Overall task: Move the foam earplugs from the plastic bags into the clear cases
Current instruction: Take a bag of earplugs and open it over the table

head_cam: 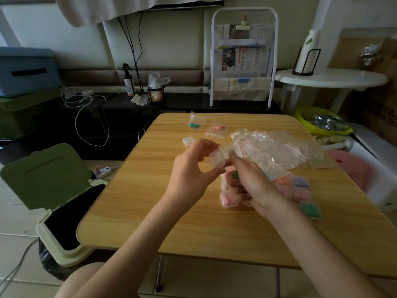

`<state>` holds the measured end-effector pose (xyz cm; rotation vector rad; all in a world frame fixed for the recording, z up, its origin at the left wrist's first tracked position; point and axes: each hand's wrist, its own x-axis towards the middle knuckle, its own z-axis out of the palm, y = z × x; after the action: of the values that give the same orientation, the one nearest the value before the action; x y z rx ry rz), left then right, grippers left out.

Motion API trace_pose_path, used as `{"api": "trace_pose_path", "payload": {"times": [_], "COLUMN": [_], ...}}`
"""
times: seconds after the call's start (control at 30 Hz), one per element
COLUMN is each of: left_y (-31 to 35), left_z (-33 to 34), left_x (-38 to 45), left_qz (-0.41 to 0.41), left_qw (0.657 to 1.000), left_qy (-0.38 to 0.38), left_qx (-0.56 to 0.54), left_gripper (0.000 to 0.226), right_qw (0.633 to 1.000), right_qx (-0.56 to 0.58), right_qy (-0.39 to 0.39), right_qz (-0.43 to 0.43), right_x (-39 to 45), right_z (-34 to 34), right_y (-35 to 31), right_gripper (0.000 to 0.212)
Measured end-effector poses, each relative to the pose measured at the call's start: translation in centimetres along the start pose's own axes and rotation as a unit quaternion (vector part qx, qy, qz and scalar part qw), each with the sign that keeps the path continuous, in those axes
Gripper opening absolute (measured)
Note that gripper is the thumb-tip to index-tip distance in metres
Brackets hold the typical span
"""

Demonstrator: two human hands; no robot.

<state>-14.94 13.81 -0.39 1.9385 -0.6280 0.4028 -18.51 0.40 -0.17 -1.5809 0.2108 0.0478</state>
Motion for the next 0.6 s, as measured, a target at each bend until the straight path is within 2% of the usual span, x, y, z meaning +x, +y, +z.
{"api": "trace_pose_path", "payload": {"times": [0.07, 0.17, 0.4, 0.5, 0.6], "left_y": [-0.1, -0.2, -0.7, -0.1, 0.4], "left_z": [-0.1, -0.1, -0.3, -0.7, -1.3], "left_x": [0.1, 0.1, 0.1, 0.0, 0.3], "left_qz": [0.014, 0.025, 0.028, -0.032, -0.099], "left_qw": [0.999, 0.999, 0.997, 0.995, 0.972], "left_qy": [-0.002, -0.019, -0.067, -0.061, -0.057], "left_qx": [0.036, 0.039, 0.038, -0.068, -0.203], "left_gripper": [0.046, 0.044, 0.044, 0.036, 0.037], "right_qw": [0.998, 0.992, 0.998, 1.0, 0.999], "right_qx": [-0.044, -0.098, -0.021, -0.007, 0.018], "right_qy": [-0.002, 0.004, -0.034, -0.022, -0.037], "right_qz": [-0.039, -0.081, -0.042, -0.017, 0.005], "right_x": [0.1, 0.4, 0.4, 0.6, 0.7], "right_z": [-0.2, -0.3, -0.6, -0.9, -0.9], "right_y": [0.0, 0.2, 0.2, 0.2, 0.2], "right_gripper": [0.044, 0.037, 0.025, 0.025, 0.021]}}
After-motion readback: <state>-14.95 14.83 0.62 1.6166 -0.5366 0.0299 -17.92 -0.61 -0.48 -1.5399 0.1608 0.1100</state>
